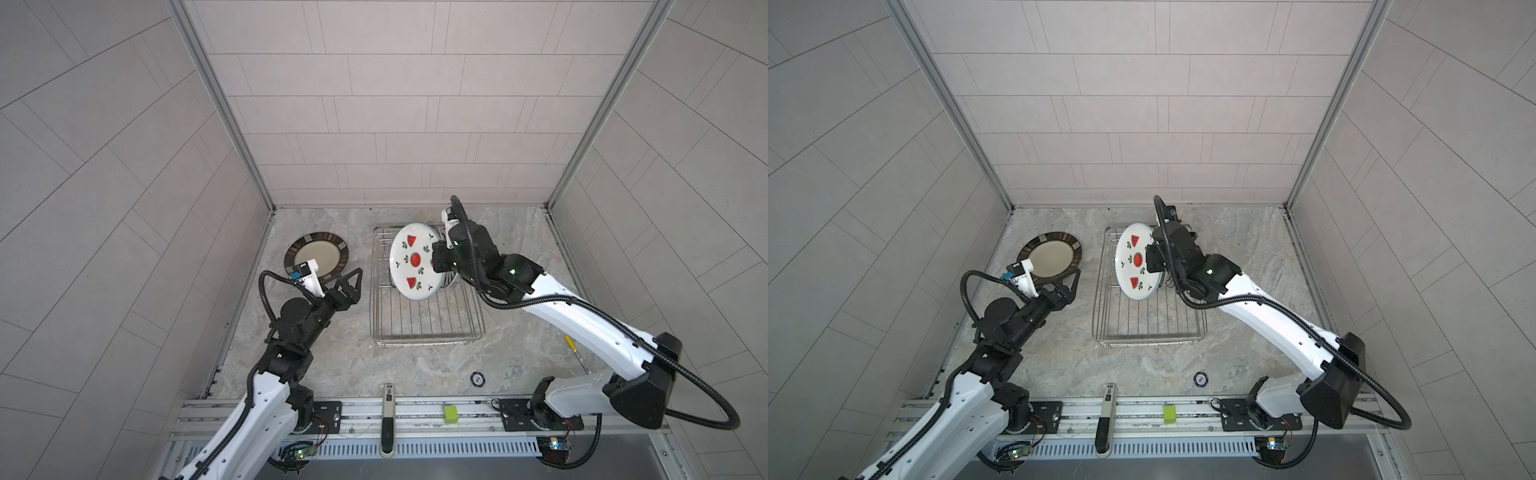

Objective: Unload the plates from the dish rack
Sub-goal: Pick up the plate from the dish rack, then place the plate on the plate.

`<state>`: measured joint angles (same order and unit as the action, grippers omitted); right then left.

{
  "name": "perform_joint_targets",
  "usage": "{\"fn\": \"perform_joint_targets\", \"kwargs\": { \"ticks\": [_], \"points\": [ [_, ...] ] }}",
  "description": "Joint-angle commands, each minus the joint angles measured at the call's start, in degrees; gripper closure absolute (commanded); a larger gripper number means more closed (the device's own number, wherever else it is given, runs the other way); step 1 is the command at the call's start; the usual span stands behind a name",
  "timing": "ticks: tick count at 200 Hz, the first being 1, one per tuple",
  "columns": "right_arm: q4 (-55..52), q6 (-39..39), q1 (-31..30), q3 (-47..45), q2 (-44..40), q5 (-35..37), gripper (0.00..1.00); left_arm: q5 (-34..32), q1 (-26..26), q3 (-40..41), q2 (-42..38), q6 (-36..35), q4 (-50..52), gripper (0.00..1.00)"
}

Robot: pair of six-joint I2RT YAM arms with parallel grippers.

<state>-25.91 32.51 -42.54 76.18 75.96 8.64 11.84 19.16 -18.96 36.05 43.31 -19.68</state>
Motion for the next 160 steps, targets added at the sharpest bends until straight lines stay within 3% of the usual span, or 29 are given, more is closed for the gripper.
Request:
{"fn": "perform_joint_targets", "kwargs": {
  "ticks": [1,23,44,94,142,160],
  "points": [
    [12.0,4.9,2.4,-2.6,-6.4,-8.1,1.0,4.1,1.4,-2.6,3.2,1.8,-3.4,0.0],
    [17.9,9.3,7.3,-8.6,-9.6,-17.7,1.0,8.2,3.9,-4.9,8.9,2.5,-6.5,0.0],
    [21.9,13.5,10.5,-11.9,-10.9,-23.8,1.0,8.3,6.2,-6.2,12.7,3.2,-8.0,0.0],
    [28.7,18.2,11.3,-16.5,-12.0,-28.4,1.0,9.2,9.3,-7.3,17.4,7.9,-13.0,0.07],
    [33.2,20.6,11.3,-17.2,-10.6,-31.8,1.0,3.8,9.9,-6.1,16.8,12.1,-13.0,0.27],
    [33.5,21.0,11.3,-17.4,-10.4,-31.8,1.0,4.2,9.9,-5.0,16.7,14.8,-15.6,0.39]
  ]
}}
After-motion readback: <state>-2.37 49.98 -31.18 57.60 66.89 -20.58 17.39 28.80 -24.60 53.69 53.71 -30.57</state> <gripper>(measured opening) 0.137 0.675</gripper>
